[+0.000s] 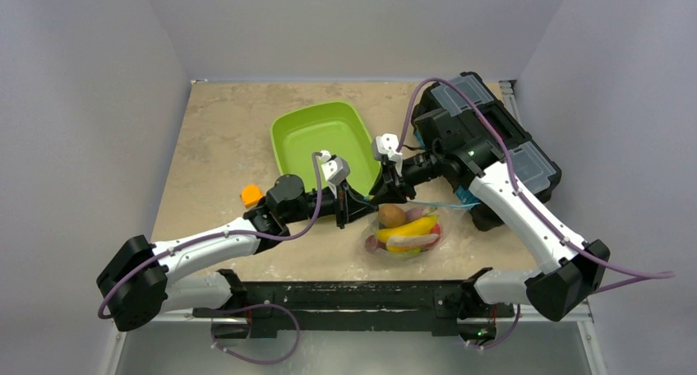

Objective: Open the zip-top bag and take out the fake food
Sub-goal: Unzip the zipper food storage bag at the center of the board.

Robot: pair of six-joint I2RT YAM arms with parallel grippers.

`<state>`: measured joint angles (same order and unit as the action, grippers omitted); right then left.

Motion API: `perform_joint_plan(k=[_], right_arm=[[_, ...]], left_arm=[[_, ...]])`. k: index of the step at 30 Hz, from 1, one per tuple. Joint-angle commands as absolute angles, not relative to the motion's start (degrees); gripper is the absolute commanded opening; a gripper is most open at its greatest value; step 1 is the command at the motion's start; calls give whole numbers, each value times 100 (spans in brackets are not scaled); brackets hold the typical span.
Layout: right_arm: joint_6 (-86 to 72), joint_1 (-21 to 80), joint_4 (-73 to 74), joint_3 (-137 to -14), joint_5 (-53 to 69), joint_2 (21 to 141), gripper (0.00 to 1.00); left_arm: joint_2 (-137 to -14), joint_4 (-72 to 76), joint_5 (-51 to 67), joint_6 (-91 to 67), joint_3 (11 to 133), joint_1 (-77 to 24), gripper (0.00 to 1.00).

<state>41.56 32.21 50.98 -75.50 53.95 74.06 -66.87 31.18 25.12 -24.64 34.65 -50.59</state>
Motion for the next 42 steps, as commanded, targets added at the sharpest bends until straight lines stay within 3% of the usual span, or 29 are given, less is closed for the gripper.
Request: perform_joint_plan(k=[1, 10, 29, 36, 42], right_arm=[[4130, 3244, 4979, -7558, 5361, 7218, 20], [4177, 3234, 5071, -7520, 5267, 7118, 1], [4045, 2944, 5004, -7104, 5353, 6828, 0], [4008, 2941, 4989, -7106, 5433, 6838, 0], [4072, 2939, 5033, -7125, 5506, 6840, 0]], left_arm=[[-6582, 3379, 2505, -2564, 3665, -5045, 0], [-6331, 3426, 2379, -2550, 3437, -5045, 0], [-5898, 3221, 2274, -2342, 3205, -5037, 0], [-5875, 2790, 2692, -2065, 3557, -5037, 37], [-5892, 2547, 2711, -1833, 3737, -5037, 39]])
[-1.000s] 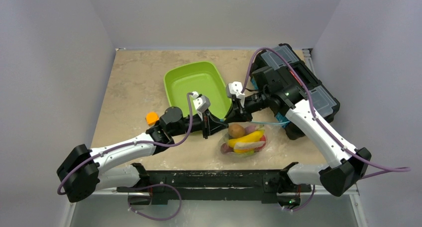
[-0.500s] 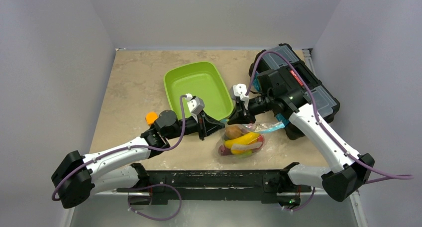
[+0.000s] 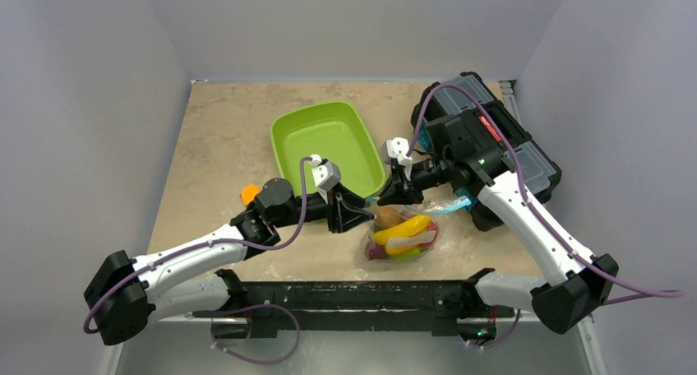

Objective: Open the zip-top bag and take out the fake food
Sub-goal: Unzip the zipper food storage bag at the center of the board.

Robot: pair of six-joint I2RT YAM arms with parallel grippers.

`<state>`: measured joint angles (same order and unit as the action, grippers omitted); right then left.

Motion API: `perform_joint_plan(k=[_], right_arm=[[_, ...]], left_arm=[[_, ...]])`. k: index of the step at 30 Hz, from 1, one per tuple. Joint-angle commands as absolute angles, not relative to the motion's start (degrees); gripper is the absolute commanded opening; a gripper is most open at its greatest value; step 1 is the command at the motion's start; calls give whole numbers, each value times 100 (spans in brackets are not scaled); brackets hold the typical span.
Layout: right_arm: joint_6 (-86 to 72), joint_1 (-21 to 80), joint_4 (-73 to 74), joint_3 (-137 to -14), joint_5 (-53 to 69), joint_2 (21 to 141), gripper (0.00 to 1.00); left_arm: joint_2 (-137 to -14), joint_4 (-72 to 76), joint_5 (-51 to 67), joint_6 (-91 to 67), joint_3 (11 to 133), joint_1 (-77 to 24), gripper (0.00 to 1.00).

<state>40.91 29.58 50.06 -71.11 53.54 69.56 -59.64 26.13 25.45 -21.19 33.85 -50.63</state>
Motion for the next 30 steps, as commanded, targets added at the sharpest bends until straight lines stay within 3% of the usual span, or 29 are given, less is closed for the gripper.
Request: perform_joint_plan(k=[1, 6, 12, 15, 30], right_arm=[[4096, 2942, 5054, -7124, 5525, 6838, 0], [4208, 2944, 5136, -7121, 5558, 6829, 0], [4334, 2940, 5206, -7132, 5587, 6830, 0], [4377, 2944, 5244, -7129, 5590, 6829, 0], [4324, 2743, 5282, -7132, 5555, 6812, 0]], left_arm=[[-5922, 2533, 2714, -1810, 3770, -5036, 38], [-6059, 2181, 2755, -1494, 4024, -5036, 33], [-6192, 1893, 2874, -1312, 4230, -5037, 16], [-6231, 1869, 2900, -1292, 4262, -5036, 0], [-5610, 2141, 2484, -1191, 3650, -5036, 0]])
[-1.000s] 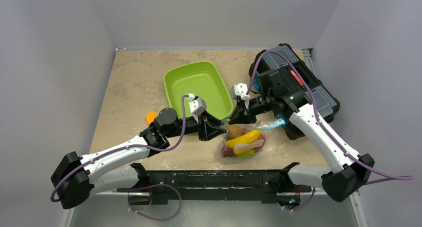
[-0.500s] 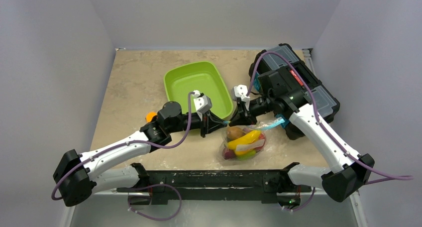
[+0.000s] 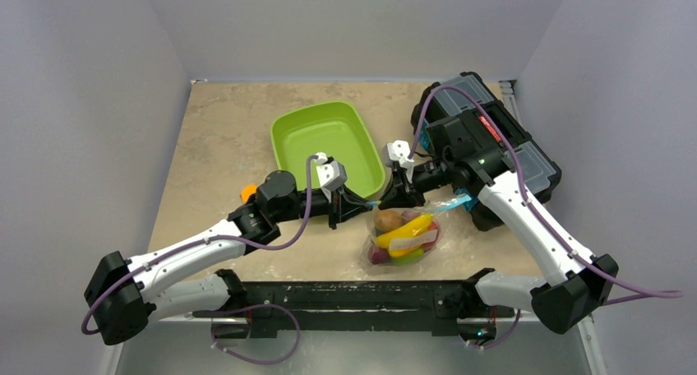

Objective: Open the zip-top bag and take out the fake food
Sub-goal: Unzip the zipper food storage bag at the center of the board.

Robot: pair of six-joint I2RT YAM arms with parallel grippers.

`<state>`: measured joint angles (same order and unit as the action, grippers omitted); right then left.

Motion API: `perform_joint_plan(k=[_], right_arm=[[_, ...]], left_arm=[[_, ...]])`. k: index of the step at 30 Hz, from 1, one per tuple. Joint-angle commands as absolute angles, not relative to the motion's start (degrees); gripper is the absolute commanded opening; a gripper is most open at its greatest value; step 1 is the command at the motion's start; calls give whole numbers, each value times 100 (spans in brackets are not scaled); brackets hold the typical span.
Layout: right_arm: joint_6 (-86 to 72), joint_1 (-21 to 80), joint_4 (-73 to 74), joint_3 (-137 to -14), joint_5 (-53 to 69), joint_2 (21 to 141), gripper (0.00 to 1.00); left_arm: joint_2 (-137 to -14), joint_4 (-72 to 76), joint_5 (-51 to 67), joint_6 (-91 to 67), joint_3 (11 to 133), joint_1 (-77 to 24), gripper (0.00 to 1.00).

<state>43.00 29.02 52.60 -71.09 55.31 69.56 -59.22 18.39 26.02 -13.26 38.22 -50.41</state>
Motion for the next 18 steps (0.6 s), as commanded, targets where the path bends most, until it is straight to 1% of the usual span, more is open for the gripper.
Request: perform_joint_plan(k=[1, 9, 18], right_arm=[[4318, 2726, 5290, -7130, 5555, 6812, 0], [4356, 2623, 5369, -7155, 5574, 6778, 0], [5068, 2465, 5936, -7267, 5584, 6717, 0]], left_arm=[[-5596, 2152, 2477, -1195, 3620, -5034, 0], [-5466, 2096, 2398, -1153, 3545, -5021, 0], [-5278, 2090, 2321, -1151, 3412, -4972, 0]])
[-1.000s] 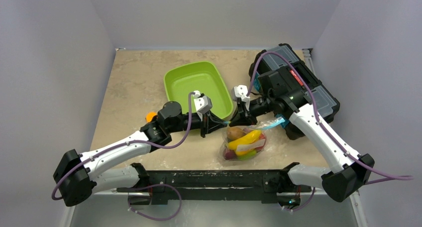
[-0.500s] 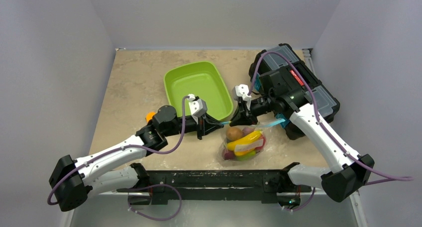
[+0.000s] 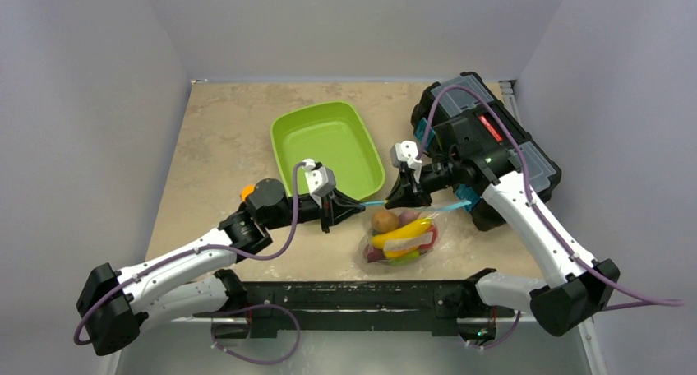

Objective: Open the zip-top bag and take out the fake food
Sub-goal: Unzip the zipper food storage bag at the center of the board.

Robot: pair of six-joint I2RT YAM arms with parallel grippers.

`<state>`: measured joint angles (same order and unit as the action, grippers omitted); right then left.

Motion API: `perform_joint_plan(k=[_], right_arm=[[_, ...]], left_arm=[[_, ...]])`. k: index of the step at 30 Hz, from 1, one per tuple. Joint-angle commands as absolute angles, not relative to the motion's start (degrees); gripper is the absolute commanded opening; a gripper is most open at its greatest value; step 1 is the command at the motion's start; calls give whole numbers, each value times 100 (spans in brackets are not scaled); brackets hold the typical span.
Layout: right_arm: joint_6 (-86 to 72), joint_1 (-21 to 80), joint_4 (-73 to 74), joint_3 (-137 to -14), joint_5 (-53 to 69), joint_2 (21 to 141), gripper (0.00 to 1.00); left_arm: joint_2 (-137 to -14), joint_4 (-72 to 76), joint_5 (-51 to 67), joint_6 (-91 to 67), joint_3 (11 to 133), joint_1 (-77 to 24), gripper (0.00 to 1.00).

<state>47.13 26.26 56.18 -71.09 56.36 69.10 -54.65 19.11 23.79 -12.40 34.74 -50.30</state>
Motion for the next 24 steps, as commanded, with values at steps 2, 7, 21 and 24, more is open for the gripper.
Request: perform_joint_plan(k=[2, 7, 21, 24], right_arm=[[5129, 2417, 5992, -7288, 5560, 6694, 0], [5222, 2315, 6081, -7312, 5475, 6631, 0], [5344, 2158, 6219, -7287, 5541, 6576, 0], [5349, 2155, 6215, -7294, 5576, 6591, 0]], left_arm=[[-5229, 2075, 2289, -1152, 3390, -4958, 0], [-5108, 2030, 2224, -1128, 3341, -4935, 0], [-5266, 2045, 2745, -1258, 3667, -4904, 53], [-5539, 2109, 3052, -1194, 3887, -4904, 59]])
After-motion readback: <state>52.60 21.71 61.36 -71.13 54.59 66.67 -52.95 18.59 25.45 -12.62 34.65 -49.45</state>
